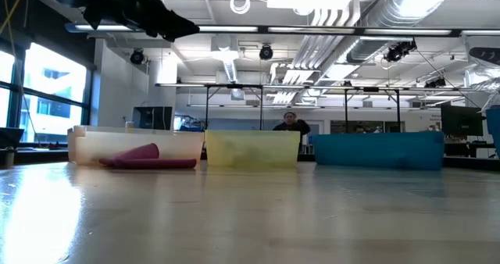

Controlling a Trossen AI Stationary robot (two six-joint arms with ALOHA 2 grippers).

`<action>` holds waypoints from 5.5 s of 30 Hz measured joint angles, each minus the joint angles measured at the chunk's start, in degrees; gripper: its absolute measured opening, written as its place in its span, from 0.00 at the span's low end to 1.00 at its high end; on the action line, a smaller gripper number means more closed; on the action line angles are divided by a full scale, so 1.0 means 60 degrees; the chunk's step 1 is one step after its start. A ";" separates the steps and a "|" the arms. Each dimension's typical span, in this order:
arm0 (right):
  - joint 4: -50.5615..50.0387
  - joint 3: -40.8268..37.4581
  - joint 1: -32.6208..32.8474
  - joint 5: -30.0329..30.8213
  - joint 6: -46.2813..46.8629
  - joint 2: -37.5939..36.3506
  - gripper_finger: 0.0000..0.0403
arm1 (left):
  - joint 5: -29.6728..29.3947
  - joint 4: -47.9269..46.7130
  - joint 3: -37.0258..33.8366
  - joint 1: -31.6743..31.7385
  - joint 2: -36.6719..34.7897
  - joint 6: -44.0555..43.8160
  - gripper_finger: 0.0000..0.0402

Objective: Pick & Place Toothbrushes
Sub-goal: Put the purple toothbrush into the bottom blue bin, then put the orange toothbrush into the top blue bin

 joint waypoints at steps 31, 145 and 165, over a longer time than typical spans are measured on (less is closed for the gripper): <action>0.0983 0.0000 0.0054 -0.0344 -0.0959 0.0850 0.34 | -0.0350 -0.0042 0.0000 -0.0004 0.0007 0.0000 0.39; 1.4735 -0.3920 -1.1636 -0.7559 -1.9716 -0.2374 0.00 | -0.4389 -0.7253 0.0011 -0.9266 0.1154 -1.0667 0.00; 1.4702 -0.3916 -1.1640 -0.7562 -2.0020 -0.2381 0.01 | -0.2805 -0.7980 0.0797 -1.2561 0.3311 -1.9064 0.00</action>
